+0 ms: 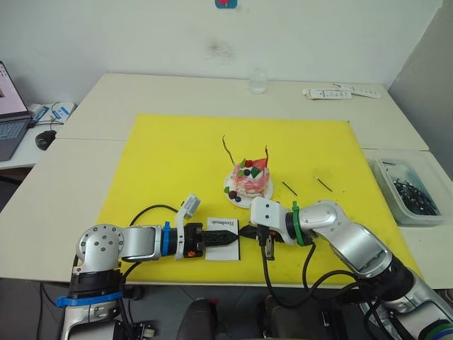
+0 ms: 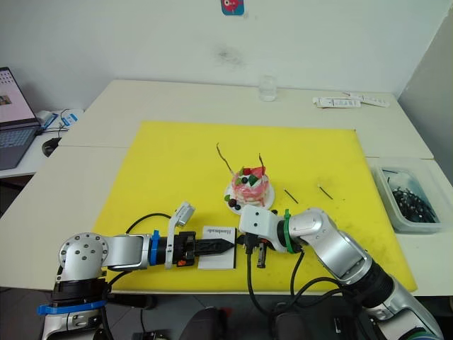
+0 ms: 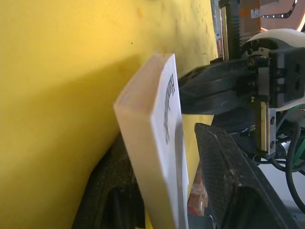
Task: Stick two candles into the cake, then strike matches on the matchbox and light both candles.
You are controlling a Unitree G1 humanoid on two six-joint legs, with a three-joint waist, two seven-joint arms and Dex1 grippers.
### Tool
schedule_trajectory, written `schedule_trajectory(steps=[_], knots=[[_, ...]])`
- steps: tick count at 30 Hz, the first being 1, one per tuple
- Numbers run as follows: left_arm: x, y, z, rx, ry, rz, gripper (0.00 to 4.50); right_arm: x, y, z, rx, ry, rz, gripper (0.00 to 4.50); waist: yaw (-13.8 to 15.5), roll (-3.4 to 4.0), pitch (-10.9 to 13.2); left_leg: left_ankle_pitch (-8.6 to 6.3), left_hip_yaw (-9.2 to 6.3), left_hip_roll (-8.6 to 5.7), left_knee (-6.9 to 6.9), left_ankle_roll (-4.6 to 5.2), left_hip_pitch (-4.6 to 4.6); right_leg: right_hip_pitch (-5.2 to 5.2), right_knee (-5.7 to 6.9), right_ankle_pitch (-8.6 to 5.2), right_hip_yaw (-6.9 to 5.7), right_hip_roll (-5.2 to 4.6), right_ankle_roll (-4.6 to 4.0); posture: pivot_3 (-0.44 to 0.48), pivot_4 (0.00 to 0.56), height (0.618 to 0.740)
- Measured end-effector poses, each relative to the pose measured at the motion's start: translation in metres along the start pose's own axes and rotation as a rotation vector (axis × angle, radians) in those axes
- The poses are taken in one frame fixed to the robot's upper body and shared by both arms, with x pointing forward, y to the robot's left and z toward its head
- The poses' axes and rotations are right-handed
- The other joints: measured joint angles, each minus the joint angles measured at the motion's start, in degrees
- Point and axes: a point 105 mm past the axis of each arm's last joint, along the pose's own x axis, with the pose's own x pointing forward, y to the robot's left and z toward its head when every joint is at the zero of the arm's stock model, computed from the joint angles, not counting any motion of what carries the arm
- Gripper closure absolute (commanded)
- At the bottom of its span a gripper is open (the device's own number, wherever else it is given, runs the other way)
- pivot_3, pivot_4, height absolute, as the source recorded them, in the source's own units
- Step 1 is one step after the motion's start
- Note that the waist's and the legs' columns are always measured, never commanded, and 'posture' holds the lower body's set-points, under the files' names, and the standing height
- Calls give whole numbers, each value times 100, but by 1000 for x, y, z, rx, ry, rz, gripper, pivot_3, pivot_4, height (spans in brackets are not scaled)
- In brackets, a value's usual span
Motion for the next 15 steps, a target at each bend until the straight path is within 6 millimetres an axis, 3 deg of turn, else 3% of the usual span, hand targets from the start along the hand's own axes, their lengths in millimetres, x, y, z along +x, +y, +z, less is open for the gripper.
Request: schedule_trajectory(steps=[3, 7, 15], knots=[[0, 1, 0, -1, 0, 11, 3184, 0, 0, 0, 3, 3, 0, 4500, 0, 0, 0, 0, 1, -1, 0, 0, 0, 0, 0, 0, 1, -1, 0, 0, 150, 740], [2, 3, -1, -1, 3, 21, 4366, 0, 0, 0, 3, 5, -1, 4500, 0, 0, 0, 0, -1, 0, 0, 0, 1, 0, 0, 0, -1, -1, 0, 0, 150, 740], [2, 3, -2, 6, 5, 28, 4471, -3, -2, -2, 4, 20, -11, 4500, 0, 0, 0, 0, 0, -1, 1, 0, 1, 0, 0, 0, 0, -1, 0, 0, 150, 740]])
